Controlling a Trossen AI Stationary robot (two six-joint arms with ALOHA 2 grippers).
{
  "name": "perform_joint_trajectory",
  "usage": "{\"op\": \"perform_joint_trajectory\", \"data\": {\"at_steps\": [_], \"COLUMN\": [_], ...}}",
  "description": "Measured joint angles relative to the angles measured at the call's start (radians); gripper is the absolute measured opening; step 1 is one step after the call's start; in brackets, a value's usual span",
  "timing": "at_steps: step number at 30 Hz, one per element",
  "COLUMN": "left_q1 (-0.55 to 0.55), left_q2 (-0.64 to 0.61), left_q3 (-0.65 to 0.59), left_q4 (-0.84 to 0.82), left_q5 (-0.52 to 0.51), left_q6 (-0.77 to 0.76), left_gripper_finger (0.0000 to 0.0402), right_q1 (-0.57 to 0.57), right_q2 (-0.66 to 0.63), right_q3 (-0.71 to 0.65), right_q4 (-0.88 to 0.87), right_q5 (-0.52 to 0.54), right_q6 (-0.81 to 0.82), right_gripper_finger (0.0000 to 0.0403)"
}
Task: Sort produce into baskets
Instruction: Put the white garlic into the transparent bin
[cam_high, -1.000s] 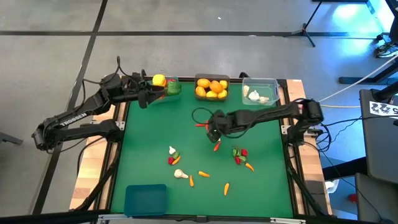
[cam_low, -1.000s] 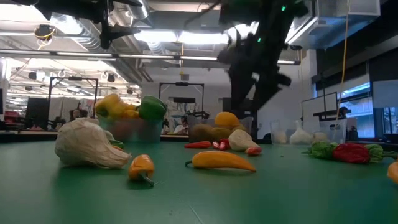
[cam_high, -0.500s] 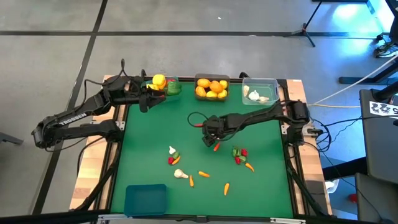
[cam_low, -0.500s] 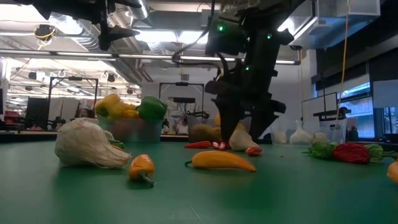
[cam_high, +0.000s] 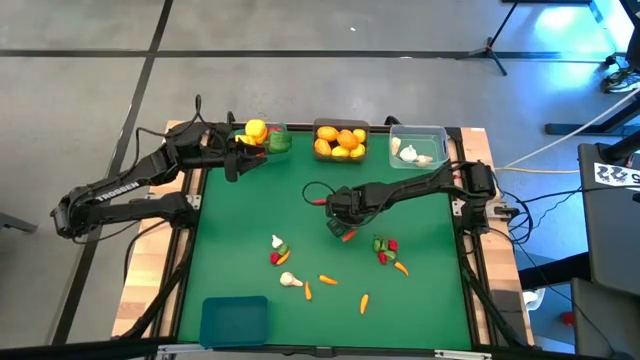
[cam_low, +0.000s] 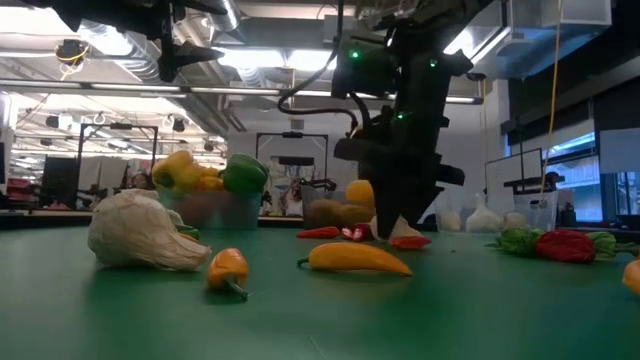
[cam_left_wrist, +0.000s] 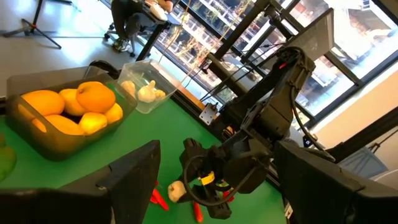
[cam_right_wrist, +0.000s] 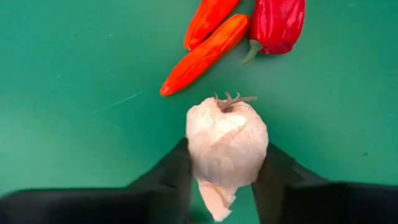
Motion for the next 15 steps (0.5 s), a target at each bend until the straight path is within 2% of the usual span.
{"op": "perform_joint_trajectory", "data": {"at_steps": [3, 5, 9, 15], "left_q1": [0.000, 0.000, 0.000, 0.000], "left_q2": [0.000, 0.000, 0.000, 0.000], "left_q3": [0.000, 0.000, 0.000, 0.000], "left_q4": [0.000, 0.000, 0.000, 0.000], "left_q5": [-0.001, -0.002, -0.009, -0.030], "left_q6": [0.000, 0.000, 0.000, 0.008], "left_gripper_finger": [0.0308, 0.0308, 0.0308, 0.0308], "right_q1": [0.000, -0.001, -0.008, -0.094], "right_q2": [-0.017, -0.033, -0.089, -0.202], "right_q3": [0.000, 0.000, 0.000, 0.002], "right_q4": [-0.010, -0.011, -0.011, -0.110], "right_q5": [-0.012, -0.012, -0.002, 0.051], "right_q6": [-0.022, -0.034, -0.092, -0.162], "right_gripper_finger": [0.0062, 0.0051, 0.0054, 0.0114]}}
